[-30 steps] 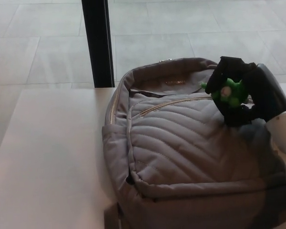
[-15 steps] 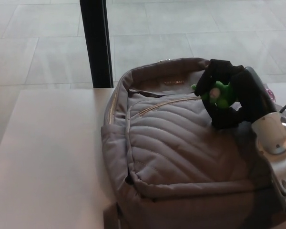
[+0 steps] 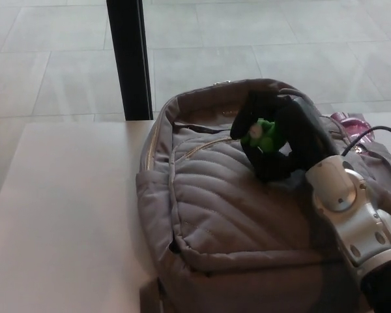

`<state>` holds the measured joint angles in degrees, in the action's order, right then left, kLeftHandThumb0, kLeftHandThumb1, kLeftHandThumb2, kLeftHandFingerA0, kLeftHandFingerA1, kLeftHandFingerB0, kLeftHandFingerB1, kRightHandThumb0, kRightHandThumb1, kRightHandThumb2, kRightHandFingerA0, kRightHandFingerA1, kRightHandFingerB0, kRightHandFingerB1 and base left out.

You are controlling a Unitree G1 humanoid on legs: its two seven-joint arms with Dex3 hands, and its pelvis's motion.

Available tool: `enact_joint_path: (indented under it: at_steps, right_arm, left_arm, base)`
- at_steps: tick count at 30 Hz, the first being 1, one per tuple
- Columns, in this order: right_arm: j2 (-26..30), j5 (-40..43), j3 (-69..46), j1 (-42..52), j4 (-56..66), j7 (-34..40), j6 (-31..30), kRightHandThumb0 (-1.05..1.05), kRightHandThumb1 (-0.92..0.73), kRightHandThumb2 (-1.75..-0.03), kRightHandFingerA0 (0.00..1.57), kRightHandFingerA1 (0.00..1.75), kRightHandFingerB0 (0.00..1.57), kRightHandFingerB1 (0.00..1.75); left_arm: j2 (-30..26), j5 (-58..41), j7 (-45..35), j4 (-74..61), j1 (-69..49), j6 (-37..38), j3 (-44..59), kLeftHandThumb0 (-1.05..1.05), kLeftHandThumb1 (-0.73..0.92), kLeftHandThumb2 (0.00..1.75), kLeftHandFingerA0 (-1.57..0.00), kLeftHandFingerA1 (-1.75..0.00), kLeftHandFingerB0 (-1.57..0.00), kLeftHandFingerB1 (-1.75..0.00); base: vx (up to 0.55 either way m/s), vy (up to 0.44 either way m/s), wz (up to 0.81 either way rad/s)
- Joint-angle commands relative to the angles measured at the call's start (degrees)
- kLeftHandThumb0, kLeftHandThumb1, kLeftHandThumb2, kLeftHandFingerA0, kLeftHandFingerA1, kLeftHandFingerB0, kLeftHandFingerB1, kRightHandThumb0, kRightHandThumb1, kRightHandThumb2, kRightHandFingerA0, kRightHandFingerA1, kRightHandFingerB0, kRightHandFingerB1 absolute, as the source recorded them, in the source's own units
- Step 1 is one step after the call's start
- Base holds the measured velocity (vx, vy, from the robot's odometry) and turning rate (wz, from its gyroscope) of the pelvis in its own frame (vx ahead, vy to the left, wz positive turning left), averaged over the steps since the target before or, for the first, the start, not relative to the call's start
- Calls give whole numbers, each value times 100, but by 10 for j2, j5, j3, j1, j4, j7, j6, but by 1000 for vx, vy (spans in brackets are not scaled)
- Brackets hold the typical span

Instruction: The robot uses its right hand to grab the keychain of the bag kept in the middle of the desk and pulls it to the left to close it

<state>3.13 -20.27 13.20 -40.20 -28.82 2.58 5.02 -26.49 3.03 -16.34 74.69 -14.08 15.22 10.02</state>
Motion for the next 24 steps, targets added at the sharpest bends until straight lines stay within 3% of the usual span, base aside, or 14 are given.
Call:
enact_joint_path:
  at_steps: [1, 4, 6, 7, 8, 10, 11, 12, 16, 17, 18, 20, 23, 24]
  right_arm:
    - [-24, -4, 16, -9, -23, 2, -5, -20, -39, -136, 93, 175, 84, 156]
    - [-30, -10, 23, -13, -31, 8, -8, -19, -40, -132, 92, 173, 84, 156]
    - [-34, -11, 26, -13, -36, 14, -4, -20, -43, -128, 93, 175, 81, 159]
    - [-57, -13, 33, -13, -37, 26, -12, -17, -46, -120, 91, 167, 81, 154]
    - [-62, -16, 38, -16, -35, 22, -31, -18, -49, -116, 88, 172, 78, 155]
    - [-68, -17, 40, -17, -41, 28, -27, -18, -49, -116, 87, 175, 76, 157]
    - [-68, -17, 40, -17, -40, 29, -28, -18, -49, -116, 87, 175, 76, 157]
    - [-82, -27, 50, -23, -52, 40, -31, -18, -48, -115, 87, 175, 73, 161]
    - [-106, -27, 66, -28, -74, 47, -18, -18, -50, -113, 88, 175, 70, 165]
    - [-113, -24, 66, -28, -78, 49, -16, -20, -47, -118, 87, 175, 74, 164]
    - [-134, -18, 67, -29, -93, 59, -5, -25, -35, -136, 89, 175, 78, 166]
    - [-148, -27, 74, -35, -108, 71, -8, -22, -35, -139, 86, 175, 78, 164]
    - [-163, -15, 68, -43, -127, 66, -8, -23, -40, -133, 83, 175, 75, 165]
    - [-165, -17, 70, -47, -132, 67, -10, -22, -42, -132, 84, 175, 75, 163]
  left_arm:
    - [-2, -13, -8, 2, 1, -21, 8, -105, 87, 83, -55, -125, -50, -110]
    - [-1, -7, -2, 2, 0, -17, 5, -105, 88, 84, -60, -119, -59, -108]
    - [0, -7, -3, 1, 1, -21, 4, -105, 88, 84, -56, -119, -51, -106]
    - [1, -13, -7, 0, 2, -24, 9, -105, 37, 124, -40, -104, -103, -129]
    - [-1, -10, -11, -3, -1, -17, 7, -105, 81, 104, -58, -127, -72, -123]
    - [-2, -6, -11, -4, -1, -13, 3, -105, 59, 128, -60, -121, -64, -117]
    - [-2, -5, -11, -5, -1, -13, 3, -105, 59, 128, -60, -121, -64, -117]
    - [1, -18, -14, 2, 5, -31, 15, -105, 82, 80, -41, -121, -49, -105]
    - [2, -2, 0, 3, 3, -14, 2, -105, 83, 83, -48, -126, -53, -110]
    - [3, -9, -9, 2, 4, -19, 8, -105, 81, 83, -43, -131, -59, -119]
    - [2, -5, -10, -3, 1, -14, 3, -105, 85, 83, -41, -127, -59, -111]
    - [1, -4, -15, -6, -1, -6, 0, -105, 86, 82, -45, -126, -52, -111]
    - [-2, 4, -10, -8, -3, 4, -10, -105, 88, 84, -44, -129, -57, -115]
    - [-3, 10, -7, -9, -4, 6, -17, -105, 90, 84, -46, -127, -48, -113]
  base:
    - [0, 0, 0]
    - [0, 0, 0]
    - [0, 0, 0]
    - [0, 0, 0]
    - [0, 0, 0]
    - [0, 0, 0]
    - [0, 0, 0]
    - [0, 0, 0]
    - [0, 0, 0]
    - [0, 0, 0]
    - [0, 0, 0]
    - [0, 0, 0]
    - [0, 0, 0]
    - [0, 0, 0]
